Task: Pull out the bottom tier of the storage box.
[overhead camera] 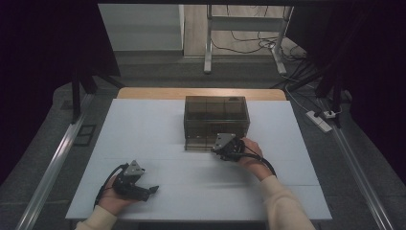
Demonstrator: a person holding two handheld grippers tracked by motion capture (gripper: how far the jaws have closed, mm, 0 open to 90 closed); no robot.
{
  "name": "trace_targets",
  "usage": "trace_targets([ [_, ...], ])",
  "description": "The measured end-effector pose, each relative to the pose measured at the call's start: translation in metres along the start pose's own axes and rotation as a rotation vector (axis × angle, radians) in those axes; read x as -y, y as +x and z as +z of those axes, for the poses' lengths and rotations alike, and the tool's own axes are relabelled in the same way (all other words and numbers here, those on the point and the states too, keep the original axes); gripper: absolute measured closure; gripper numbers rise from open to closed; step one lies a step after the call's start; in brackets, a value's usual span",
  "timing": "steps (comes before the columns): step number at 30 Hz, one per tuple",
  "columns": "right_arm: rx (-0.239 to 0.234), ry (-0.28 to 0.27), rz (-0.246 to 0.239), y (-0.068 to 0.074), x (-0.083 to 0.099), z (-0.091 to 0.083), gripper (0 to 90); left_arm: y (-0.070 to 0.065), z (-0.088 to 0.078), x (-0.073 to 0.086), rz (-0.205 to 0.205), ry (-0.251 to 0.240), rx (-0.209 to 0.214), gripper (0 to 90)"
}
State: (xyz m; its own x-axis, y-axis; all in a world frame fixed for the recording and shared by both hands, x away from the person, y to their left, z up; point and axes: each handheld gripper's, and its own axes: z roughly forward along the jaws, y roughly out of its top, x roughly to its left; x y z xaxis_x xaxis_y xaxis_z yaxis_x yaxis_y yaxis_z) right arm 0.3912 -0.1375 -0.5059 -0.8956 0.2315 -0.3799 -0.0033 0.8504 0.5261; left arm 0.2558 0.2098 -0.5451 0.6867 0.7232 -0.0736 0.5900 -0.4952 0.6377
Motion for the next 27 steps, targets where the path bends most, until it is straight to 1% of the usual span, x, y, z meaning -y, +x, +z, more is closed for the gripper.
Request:
trace_targets([
  [12, -0.008, 0.004, -0.001, 0.0007, 0.0002, -0.0017, 70.3, 0.0, 0.0003, 0.0001, 0.001, 0.003, 0.0, 12.5],
  [14, -0.021, 0.003, -0.001, 0.0004, 0.0002, -0.0019, 70.3, -0.0001, 0.0002, 0.0002, 0.001, 0.002, 0.001, 12.5],
  [17, -0.012, 0.006, -0.004, 0.0011, 0.0001, -0.0022, 70.3, -0.0001, 0.0002, 0.0002, 0.001, 0.002, 0.001, 12.5],
  [19, -0.017, 0.003, -0.003, 0.0013, 0.0002, -0.0024, 70.3, -0.0001, 0.0002, 0.0002, 0.001, 0.002, 0.001, 12.5],
  [22, -0.011, -0.005, -0.001, 0.0023, 0.0007, -0.0022, 70.6, -0.0002, 0.0003, 0.0002, 0.001, 0.003, 0.001, 12.5],
  [23, -0.012, 0.002, -0.003, 0.0022, 0.0006, -0.003, 70.6, -0.0002, 0.0003, 0.0001, 0.001, 0.003, 0.001, 12.5],
  [27, -0.015, -0.001, 0.003, 0.0026, 0.001, -0.0035, 70.7, -0.0002, 0.0003, 0.0002, 0.001, 0.003, 0.001, 12.5],
])
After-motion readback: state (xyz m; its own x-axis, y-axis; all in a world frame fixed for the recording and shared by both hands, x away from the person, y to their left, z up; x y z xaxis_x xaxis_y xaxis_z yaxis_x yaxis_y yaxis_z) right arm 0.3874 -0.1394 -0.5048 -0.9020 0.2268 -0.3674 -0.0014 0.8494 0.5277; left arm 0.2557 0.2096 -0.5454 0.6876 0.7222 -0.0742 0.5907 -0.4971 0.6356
